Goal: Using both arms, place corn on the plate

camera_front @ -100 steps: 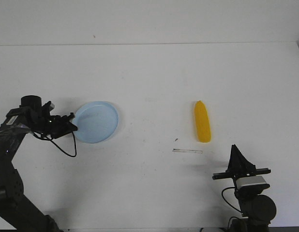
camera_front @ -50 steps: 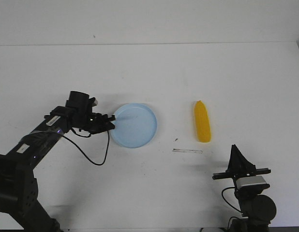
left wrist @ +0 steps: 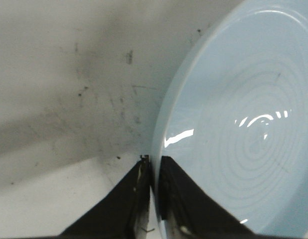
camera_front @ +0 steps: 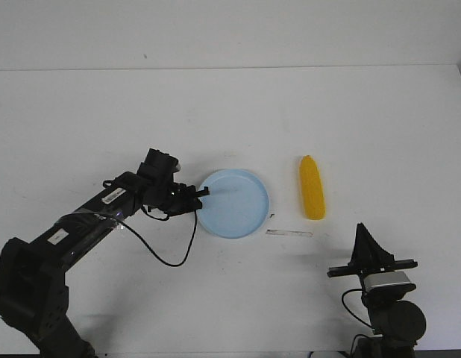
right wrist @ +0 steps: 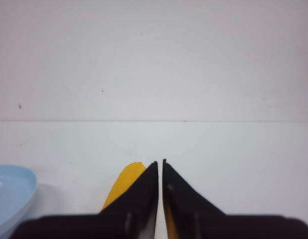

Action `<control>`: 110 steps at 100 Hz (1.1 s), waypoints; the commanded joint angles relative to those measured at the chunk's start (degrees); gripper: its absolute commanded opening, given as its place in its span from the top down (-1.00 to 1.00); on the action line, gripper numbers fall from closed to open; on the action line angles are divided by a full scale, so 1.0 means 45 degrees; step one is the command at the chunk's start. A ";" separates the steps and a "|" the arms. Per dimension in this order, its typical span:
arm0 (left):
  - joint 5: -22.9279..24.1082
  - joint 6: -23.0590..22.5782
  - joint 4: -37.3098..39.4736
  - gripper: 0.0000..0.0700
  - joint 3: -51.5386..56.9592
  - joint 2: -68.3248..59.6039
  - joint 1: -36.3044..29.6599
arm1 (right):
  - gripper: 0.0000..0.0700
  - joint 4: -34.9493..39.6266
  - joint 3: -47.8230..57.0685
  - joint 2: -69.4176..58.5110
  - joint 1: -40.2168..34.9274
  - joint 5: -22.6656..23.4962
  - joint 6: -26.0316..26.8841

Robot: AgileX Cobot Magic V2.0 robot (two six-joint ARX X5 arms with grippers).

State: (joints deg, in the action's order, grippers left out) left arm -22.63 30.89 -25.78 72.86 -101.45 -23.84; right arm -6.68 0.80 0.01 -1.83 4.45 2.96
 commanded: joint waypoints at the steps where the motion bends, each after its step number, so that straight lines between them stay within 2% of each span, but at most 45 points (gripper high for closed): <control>1: 0.0024 0.0204 -0.0019 1.00 0.0209 -0.0029 0.0005 | 0.96 -0.0126 -0.0019 -0.0019 -0.0010 0.0000 -0.0005; 46: 0.0267 0.0189 -0.0015 0.97 0.0209 -0.0034 0.0369 | 0.96 -0.0126 -0.0015 -0.0019 -0.0010 0.0000 -0.0005; 63: 0.0267 0.0189 -0.0015 0.61 0.0209 -0.0034 0.0219 | 0.96 -0.0126 -0.0015 -0.0019 -0.0010 0.0000 0.0000; 73: 0.0267 0.0189 -0.0010 0.50 0.0209 -0.0034 0.0209 | 0.96 -0.0126 -0.0015 -0.0019 -0.0010 0.0000 0.0000; 83: 0.0267 0.0189 -0.0010 0.47 0.0209 -0.0034 0.0209 | 0.96 -0.0126 -0.0015 -0.0019 -0.0010 0.0000 0.0000; 95: 0.0267 0.0121 -0.0015 0.04 0.0209 0.0029 0.0209 | 0.96 -0.0131 -0.0019 -0.0019 -0.0010 0.0000 -0.0005; 110: 0.0277 -0.0238 0.0092 0.04 0.0209 0.0539 0.0301 | 0.96 -0.0131 -0.0019 -0.0019 -0.0010 0.0000 0.0000</control>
State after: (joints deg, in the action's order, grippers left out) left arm -21.19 31.00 -25.87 72.86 -100.33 -22.59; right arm -6.68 0.80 0.01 -1.83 4.45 2.96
